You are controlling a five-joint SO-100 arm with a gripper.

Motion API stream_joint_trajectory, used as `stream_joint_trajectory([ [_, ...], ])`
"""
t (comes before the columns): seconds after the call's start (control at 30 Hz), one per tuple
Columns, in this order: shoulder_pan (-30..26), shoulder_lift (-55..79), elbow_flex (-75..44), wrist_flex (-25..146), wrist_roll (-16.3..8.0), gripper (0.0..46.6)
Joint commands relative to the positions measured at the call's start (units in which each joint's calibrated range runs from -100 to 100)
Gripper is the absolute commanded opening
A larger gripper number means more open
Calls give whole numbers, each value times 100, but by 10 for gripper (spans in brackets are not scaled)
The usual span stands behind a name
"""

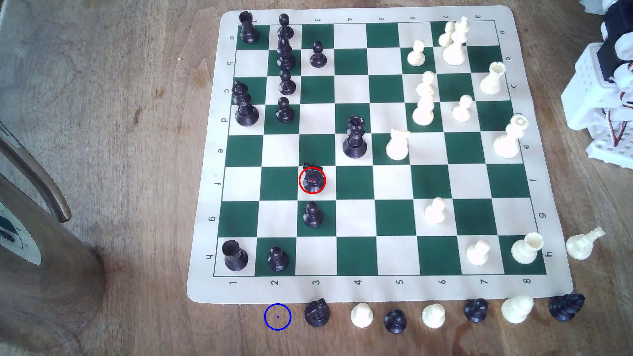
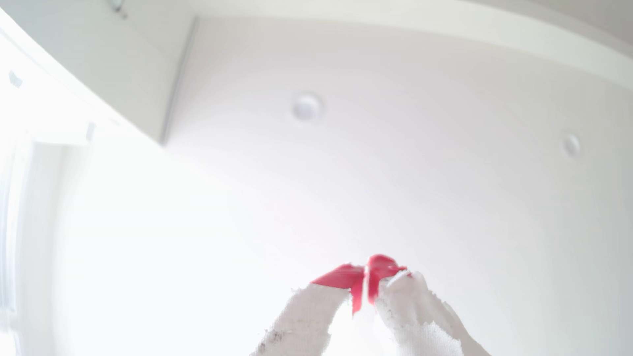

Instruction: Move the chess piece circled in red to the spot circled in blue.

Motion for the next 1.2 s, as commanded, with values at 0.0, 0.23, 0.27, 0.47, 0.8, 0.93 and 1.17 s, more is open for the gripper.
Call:
stream_joint_trajectory([
  [0.0, -44, -36, 90, -111, 15, 2],
  [0.23, -44, -36, 90, -111, 15, 2],
  [0.27, -44, -36, 90, -111, 15, 2],
  [0.47, -44, -36, 90, -111, 15, 2],
  [0.8, -177, -36, 99, 397, -34, 2],
  [0.93, -505, -36, 99, 1920, -34, 2],
  [1.17, -764, -28, 99, 5573, 234, 2],
])
